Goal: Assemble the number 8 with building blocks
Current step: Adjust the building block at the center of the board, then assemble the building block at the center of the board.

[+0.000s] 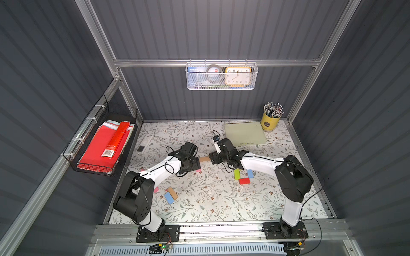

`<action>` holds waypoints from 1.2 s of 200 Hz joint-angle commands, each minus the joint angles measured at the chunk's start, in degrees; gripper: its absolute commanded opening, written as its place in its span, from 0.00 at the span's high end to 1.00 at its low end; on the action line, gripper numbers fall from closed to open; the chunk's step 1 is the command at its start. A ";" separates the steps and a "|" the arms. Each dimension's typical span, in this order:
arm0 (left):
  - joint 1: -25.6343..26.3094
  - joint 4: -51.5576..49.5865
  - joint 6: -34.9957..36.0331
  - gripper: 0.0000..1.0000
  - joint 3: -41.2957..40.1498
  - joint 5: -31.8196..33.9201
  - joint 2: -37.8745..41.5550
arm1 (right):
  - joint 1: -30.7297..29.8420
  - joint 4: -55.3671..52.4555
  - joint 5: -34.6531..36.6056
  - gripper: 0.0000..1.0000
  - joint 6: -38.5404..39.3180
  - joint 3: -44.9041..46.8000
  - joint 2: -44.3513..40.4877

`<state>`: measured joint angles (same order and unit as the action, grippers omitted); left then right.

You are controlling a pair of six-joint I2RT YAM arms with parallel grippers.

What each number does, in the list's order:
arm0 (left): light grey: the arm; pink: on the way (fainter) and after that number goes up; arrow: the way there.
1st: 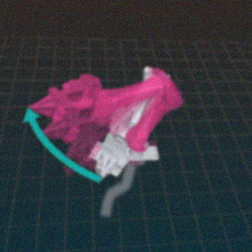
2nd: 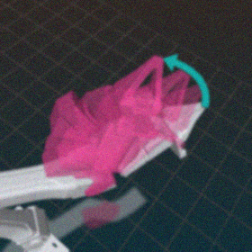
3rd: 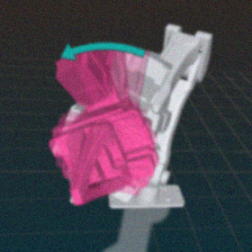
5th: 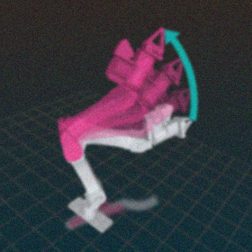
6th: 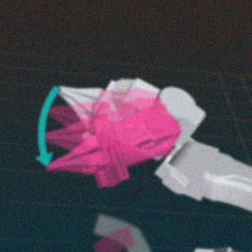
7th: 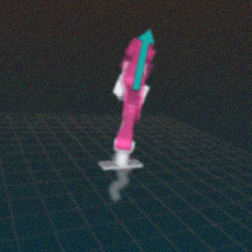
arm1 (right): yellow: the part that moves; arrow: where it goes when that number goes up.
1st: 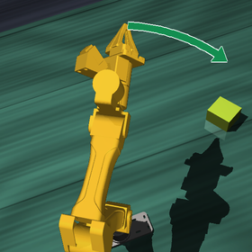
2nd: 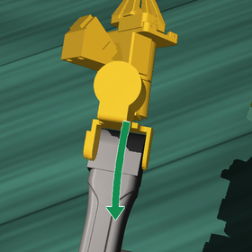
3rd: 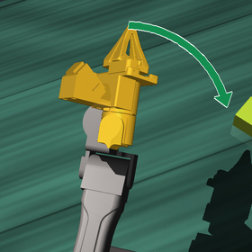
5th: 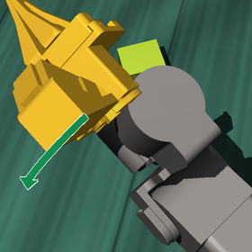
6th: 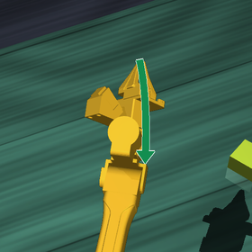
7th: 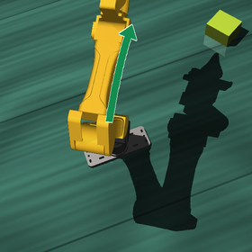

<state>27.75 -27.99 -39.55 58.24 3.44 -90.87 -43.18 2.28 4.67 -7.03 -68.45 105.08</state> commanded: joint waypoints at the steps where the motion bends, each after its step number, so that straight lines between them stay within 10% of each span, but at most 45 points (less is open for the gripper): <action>1: 0.68 -2.21 -1.75 0.24 2.59 2.42 -1.85 | 1.82 0.77 -1.54 0.17 -2.28 2.74 -2.47; 240: 3.63 0.21 -1.58 0.58 8.82 3.49 -15.99 | 3.32 1.67 -2.16 0.17 -3.08 10.00 -6.97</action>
<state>31.07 -27.75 -41.21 66.22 7.51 -105.27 -40.05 3.42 2.59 -9.50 -58.83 99.33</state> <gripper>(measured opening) 0.464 0.827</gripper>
